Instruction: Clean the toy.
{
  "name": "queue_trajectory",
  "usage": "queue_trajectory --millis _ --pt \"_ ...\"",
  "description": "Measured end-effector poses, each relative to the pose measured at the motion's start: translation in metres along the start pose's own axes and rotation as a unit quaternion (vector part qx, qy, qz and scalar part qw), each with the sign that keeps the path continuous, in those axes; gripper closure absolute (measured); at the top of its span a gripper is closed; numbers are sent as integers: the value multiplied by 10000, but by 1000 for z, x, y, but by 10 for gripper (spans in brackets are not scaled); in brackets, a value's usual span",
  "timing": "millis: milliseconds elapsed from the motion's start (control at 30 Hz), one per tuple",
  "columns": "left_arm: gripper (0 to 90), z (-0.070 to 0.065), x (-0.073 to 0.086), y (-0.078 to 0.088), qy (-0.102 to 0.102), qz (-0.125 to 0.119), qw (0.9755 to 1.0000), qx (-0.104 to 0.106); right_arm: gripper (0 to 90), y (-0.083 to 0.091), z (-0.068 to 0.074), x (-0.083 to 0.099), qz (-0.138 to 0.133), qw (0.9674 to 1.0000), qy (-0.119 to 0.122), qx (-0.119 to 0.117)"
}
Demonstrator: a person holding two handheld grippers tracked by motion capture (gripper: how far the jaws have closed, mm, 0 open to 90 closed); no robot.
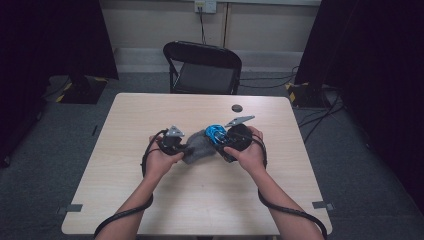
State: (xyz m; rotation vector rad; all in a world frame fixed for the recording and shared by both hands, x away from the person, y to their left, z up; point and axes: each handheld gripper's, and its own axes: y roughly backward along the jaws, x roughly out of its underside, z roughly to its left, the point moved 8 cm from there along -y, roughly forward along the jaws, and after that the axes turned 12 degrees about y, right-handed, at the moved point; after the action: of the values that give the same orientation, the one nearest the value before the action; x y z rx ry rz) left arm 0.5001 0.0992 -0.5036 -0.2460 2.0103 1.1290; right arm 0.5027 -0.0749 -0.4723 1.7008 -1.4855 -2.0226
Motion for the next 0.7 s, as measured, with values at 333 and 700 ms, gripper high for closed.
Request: queue_trajectory --millis 333,700 --pt "774 -7 -14 -2 43 -140 9998 152 283 -5 10 4 66 9999 120 -100" --pt "773 -19 -15 -5 -66 -136 9993 338 284 -6 12 4 102 9998 173 -82"
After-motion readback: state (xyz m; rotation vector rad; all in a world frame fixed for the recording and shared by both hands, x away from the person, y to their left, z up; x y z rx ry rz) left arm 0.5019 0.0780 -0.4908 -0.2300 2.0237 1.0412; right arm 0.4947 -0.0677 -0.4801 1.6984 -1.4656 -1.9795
